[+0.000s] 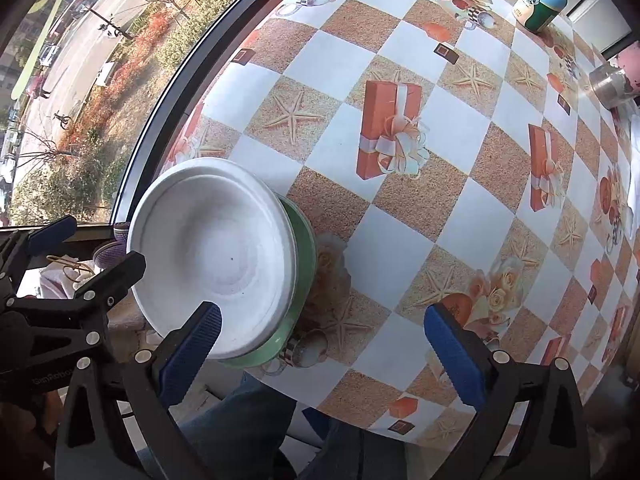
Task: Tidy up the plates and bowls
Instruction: 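Lower the white bowl onto the green plate and open both grippers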
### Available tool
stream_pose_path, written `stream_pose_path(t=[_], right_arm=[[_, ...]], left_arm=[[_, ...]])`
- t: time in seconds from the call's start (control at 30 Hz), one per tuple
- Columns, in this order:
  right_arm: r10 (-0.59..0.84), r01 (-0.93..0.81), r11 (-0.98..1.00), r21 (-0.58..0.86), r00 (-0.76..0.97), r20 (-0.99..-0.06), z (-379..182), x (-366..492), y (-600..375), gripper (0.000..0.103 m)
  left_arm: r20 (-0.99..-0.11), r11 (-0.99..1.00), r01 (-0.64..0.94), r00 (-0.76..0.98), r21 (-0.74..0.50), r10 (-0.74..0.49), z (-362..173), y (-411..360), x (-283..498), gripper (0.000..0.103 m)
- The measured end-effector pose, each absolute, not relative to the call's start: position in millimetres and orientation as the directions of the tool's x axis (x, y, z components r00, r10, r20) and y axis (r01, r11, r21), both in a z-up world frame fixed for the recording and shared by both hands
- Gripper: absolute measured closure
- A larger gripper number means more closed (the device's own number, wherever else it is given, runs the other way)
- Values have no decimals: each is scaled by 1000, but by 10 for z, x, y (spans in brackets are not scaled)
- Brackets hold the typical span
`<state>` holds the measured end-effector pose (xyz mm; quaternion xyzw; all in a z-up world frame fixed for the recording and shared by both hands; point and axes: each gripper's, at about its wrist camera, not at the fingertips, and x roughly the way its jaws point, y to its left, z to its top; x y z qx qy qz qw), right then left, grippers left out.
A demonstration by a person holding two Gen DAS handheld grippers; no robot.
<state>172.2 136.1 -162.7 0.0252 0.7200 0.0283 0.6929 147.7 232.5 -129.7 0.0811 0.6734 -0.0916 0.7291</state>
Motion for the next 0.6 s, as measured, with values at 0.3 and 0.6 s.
stream_pose_path(t=[0.3,0.6], right_arm=[[113,38,993,113,6,-994,-1397,1705,1369,1],[102,53,994,98,-76,-992,-1546,1591,1276,1]], left_arm=[[-997,947,322,75,14,-11,-1258,2059,1274,0],[-995,934,353,98,53,20,-1237,1988,1278,0]])
